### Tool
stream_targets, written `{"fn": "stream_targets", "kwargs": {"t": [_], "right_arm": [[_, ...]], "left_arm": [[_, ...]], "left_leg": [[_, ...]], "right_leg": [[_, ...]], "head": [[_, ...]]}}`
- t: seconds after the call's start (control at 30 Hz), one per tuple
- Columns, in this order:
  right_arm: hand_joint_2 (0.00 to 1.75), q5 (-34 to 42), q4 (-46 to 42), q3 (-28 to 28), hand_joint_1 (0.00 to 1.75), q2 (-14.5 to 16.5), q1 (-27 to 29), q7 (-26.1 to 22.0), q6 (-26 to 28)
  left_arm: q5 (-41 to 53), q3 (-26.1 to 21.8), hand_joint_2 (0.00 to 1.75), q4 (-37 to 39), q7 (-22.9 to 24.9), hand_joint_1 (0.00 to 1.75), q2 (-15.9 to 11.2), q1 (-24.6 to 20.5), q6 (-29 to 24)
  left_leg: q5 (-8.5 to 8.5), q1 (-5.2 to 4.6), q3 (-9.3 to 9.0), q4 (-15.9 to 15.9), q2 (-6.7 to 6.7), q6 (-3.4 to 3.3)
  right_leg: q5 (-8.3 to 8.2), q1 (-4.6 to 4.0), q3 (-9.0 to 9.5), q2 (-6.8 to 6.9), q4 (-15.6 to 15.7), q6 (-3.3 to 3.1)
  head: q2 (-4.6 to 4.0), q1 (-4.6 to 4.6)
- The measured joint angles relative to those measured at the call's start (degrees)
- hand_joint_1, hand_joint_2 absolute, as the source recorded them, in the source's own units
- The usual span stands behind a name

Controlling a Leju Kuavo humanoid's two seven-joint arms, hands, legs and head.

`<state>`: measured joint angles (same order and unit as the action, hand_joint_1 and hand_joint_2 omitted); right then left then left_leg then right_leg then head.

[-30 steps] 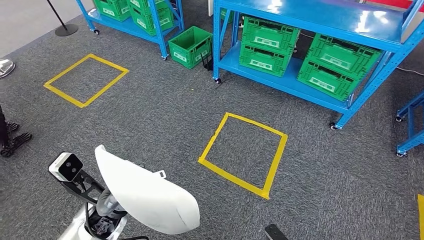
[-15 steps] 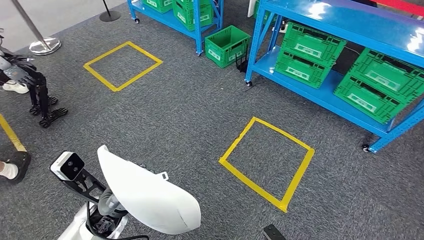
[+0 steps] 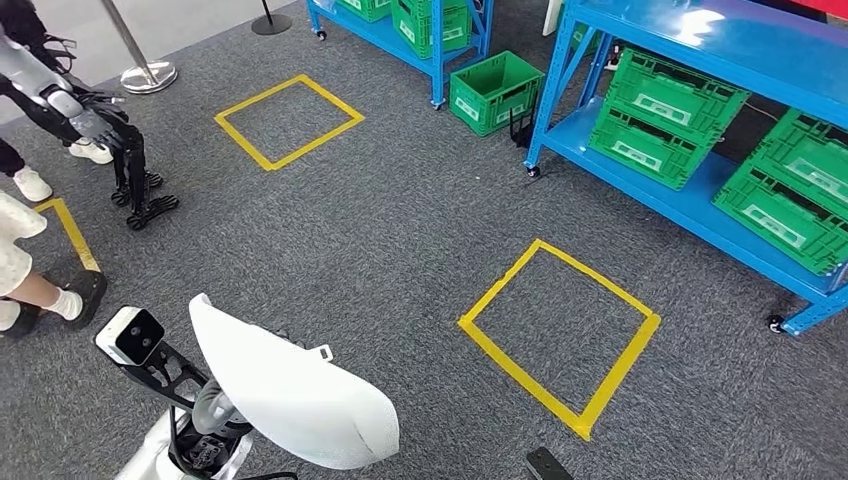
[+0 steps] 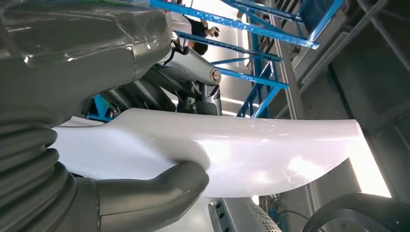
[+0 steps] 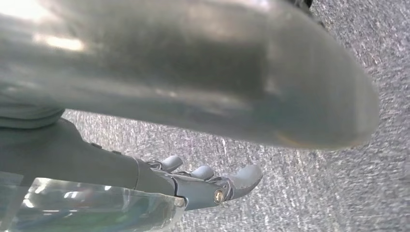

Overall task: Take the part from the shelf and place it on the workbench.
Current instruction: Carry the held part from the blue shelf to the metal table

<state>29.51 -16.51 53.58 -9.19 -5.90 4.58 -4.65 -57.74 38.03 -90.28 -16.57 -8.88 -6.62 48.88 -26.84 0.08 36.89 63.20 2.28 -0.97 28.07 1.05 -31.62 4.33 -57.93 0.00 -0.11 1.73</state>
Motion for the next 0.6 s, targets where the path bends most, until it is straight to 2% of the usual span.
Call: {"fn": "stream_targets", "kwargs": {"t": [0.03,0.07,0.1,0.13,0.17,0.23,0.3,0.33,0.37,0.4,0.43,0.47,0.5,0.53,0.57,0.6], "right_arm": [[0.0,0.0,0.0,0.0,0.0,0.1,0.0,0.0,0.0],[0.0,0.0,0.0,0.0,0.0,0.1,0.0,-0.1,0.1],[0.0,0.0,0.0,0.0,0.0,0.2,0.0,-0.1,0.1],[0.0,-0.1,0.0,0.0,0.0,0.3,0.0,-0.1,0.1],[0.0,-0.2,-0.1,-0.1,0.0,0.4,0.0,-0.1,0.2],[0.0,-0.5,-0.2,-0.1,0.0,0.4,-0.1,-0.1,0.3],[0.0,-0.7,-0.2,-0.1,0.0,0.3,0.0,0.0,0.3],[0.0,-0.7,-0.2,0.0,0.0,0.3,0.1,0.1,0.3],[0.0,-0.8,-0.2,0.0,0.0,0.2,0.2,0.1,0.3],[0.0,-0.8,-0.2,0.0,0.0,0.2,0.3,0.2,0.3],[0.0,-0.9,-0.2,0.0,0.0,0.1,0.3,0.2,0.3],[0.0,-0.9,-0.2,0.0,0.0,0.0,0.2,0.2,0.2],[0.0,-1.0,-0.2,0.0,0.0,0.0,0.0,0.2,0.2],[0.0,-1.0,-0.2,0.0,0.0,0.0,-0.1,0.2,0.1],[0.0,-1.1,-0.2,0.0,0.0,0.0,-0.2,0.2,0.0],[0.0,-1.2,-0.2,0.0,0.0,0.0,-0.3,0.3,-0.1]], "left_arm": [[0.0,0.0,1.75,0.0,0.0,1.75,0.0,-0.1,0.0],[0.0,0.0,1.75,-0.1,-0.1,1.75,0.0,-0.1,0.1],[0.0,0.0,1.75,-0.1,-0.2,1.75,0.0,-0.1,0.1],[0.1,-0.1,1.75,-0.1,-0.2,1.75,0.0,-0.1,0.1],[0.1,-0.1,1.75,-0.1,-0.3,1.75,0.0,-0.1,0.1],[0.2,-0.2,1.75,-0.1,-0.4,1.75,0.0,-0.1,0.2],[0.4,-0.2,1.75,-0.2,-0.5,1.75,0.1,-0.2,0.2],[0.5,-0.2,1.75,-0.2,-0.5,1.75,0.2,-0.1,0.2],[0.6,-0.2,1.75,-0.2,-0.5,1.75,0.2,0.0,0.2],[0.6,-0.2,1.75,-0.1,-0.5,1.75,0.2,0.0,0.2],[0.6,-0.2,1.75,-0.1,-0.5,1.75,0.2,0.0,0.2],[0.7,-0.2,1.75,-0.1,-0.5,1.75,0.2,0.0,0.2],[0.7,-0.2,1.75,-0.1,-0.5,1.75,0.2,0.0,0.2],[0.7,-0.2,1.75,-0.1,-0.5,1.75,0.2,0.0,0.1],[0.8,-0.2,1.75,-0.1,-0.5,1.75,0.1,0.0,0.1],[0.8,-0.3,1.75,-0.1,-0.5,1.75,0.1,0.0,0.1]], "left_leg": [[0.91,-0.36,-1.63,-3.1,1.2,-0.5],[1.22,-0.75,-2.45,-4.9,2.1,-0.92],[1.14,-1.04,-2.53,-5.4,2.27,-1.18],[1.37,-1.14,-2.53,-5.7,1.55,-1.41],[1.69,-1.03,-2.74,-6.1,0.87,-1.61],[2.46,-0.66,-3.31,-7.3,-0.52,-2.09],[2.84,-0.56,-3.44,-7.6,-1.99,-2.34],[2.87,-0.62,-3.36,-7.6,-2.87,-2.38],[2.88,-0.67,-3.33,-7.5,-3.79,-2.39],[2.87,-0.69,-3.31,-7.4,-4.68,-2.38],[2.84,-0.66,-3.31,-7.3,-5.53,-2.34],[2.76,-0.61,-3.3,-7.0,-6.34,-2.22],[2.61,-0.6,-3.18,-6.6,-7.07,-2.0],[2.43,-0.66,-2.94,-6.2,-7.72,-1.74],[2.3,-0.72,-2.63,-5.8,-8.23,-1.48],[2.24,-0.75,-2.3,-5.6,-8.65,-1.26]], "right_leg": [[0.06,-0.16,0.02,0.42,0.0,0.1],[0.11,-0.24,0.03,0.9,0.0,0.23],[0.14,-0.3,0.08,1.44,0.2,0.41],[0.15,-0.38,0.25,2.05,0.4,0.64],[0.26,-0.32,0.32,2.1,0.4,0.83],[1.52,-0.19,-0.41,-0.18,-1.5,0.9],[4.47,-0.03,-3.63,-3.19,-8.4,0.44],[5.8,-0.03,-5.61,-3.76,-12.4,0.35],[6.46,-0.03,-7.07,-3.99,-15.2,0.48],[6.21,-0.02,-7.56,-4.07,-15.9,0.84],[5.1,0.03,-6.97,-4.18,-14.2,1.37],[3.37,0.16,-5.39,-4.6,-10.5,1.97],[1.76,0.32,-3.65,-5.59,-6.6,2.36],[0.49,0.45,-2.24,-6.38,-3.3,2.39],[-0.25,0.48,-1.35,-6.98,-1.3,2.14],[-0.41,0.38,-1.14,-7.17,-0.7,1.69]], "head": [[0.0,-0.03],[0.0,-0.03],[0.0,-0.05],[0.0,-0.04],[0.0,-0.08],[0.0,-0.25],[0.0,-0.46],[0.0,-0.54],[0.0,-0.57],[0.0,-0.57],[0.0,-0.59],[0.0,-0.59],[0.0,-0.6],[0.0,-0.58],[0.0,-0.56],[0.0,-0.54]]}}
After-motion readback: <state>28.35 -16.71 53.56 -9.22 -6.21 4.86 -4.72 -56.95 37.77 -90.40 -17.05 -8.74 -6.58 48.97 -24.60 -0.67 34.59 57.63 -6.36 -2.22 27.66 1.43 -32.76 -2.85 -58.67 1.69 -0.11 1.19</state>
